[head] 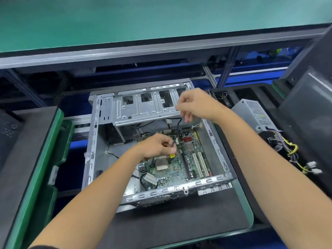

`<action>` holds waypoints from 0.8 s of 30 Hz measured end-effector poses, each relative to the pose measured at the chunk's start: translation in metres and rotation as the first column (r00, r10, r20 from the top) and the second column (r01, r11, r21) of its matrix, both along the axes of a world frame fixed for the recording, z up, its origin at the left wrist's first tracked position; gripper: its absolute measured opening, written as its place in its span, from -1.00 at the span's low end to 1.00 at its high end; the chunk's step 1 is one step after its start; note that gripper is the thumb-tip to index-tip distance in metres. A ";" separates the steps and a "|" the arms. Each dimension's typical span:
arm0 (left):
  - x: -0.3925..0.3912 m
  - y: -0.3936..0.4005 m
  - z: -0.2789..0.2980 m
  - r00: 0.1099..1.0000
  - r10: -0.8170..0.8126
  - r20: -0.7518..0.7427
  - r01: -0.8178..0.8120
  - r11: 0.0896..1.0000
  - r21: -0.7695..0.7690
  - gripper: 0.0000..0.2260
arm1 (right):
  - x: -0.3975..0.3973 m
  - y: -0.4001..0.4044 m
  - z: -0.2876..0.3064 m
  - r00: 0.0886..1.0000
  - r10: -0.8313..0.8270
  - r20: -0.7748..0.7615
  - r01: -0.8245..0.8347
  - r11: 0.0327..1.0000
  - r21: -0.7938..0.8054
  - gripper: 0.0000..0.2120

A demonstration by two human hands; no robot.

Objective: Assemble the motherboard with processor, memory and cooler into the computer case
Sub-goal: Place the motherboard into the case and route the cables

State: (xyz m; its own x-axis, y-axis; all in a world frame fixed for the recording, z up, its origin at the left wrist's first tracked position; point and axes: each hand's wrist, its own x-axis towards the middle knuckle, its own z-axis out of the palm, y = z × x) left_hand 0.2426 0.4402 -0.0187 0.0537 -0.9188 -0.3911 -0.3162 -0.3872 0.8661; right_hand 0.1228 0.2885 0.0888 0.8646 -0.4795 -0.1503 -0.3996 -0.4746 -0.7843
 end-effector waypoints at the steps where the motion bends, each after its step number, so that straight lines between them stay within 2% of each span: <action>1: -0.005 -0.004 0.001 0.999 0.002 -0.039 -0.002 1.000 -0.009 -0.83 | 0.001 -0.008 0.000 0.987 -0.113 0.110 0.118 0.992 -0.034 -0.88; 3: -0.014 -0.012 0.002 0.996 0.021 -0.084 -0.023 0.999 -0.030 -0.79 | 0.000 -0.019 -0.011 0.951 -0.237 0.201 0.270 0.950 -0.158 -0.86; 6: -0.026 -0.030 0.000 0.994 0.113 -0.012 -0.114 0.989 -0.098 -0.79 | -0.004 -0.021 -0.036 0.969 -0.187 0.159 0.218 0.954 -0.205 -0.85; 9: -0.036 -0.049 -0.007 0.978 0.208 0.004 -0.207 0.974 -0.089 -0.81 | -0.004 -0.024 -0.047 0.962 -0.183 0.201 0.229 0.945 -0.233 -0.87; 12: -0.044 -0.063 -0.014 0.981 0.191 0.039 -0.189 0.981 -0.048 -0.82 | 0.000 -0.024 -0.053 0.945 -0.215 0.248 0.281 0.920 -0.274 -0.88; 18: -0.043 -0.073 -0.019 0.988 0.151 0.022 -0.152 0.988 0.010 -0.77 | 0.001 -0.024 -0.058 0.953 -0.180 0.245 0.259 0.902 -0.344 -0.87; 24: -0.031 -0.076 -0.024 0.979 0.205 0.016 -0.204 0.978 -0.036 -0.76 | 0.002 -0.026 -0.060 0.948 -0.189 0.255 0.272 0.899 -0.344 -0.87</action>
State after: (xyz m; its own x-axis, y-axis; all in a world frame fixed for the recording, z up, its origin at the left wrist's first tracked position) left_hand 0.2117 0.3643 -0.0430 0.2496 -0.9002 -0.3567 -0.2506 -0.4159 0.8742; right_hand 0.1246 0.2628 0.0292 0.7139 -0.6540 0.2501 -0.3792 -0.6614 -0.6471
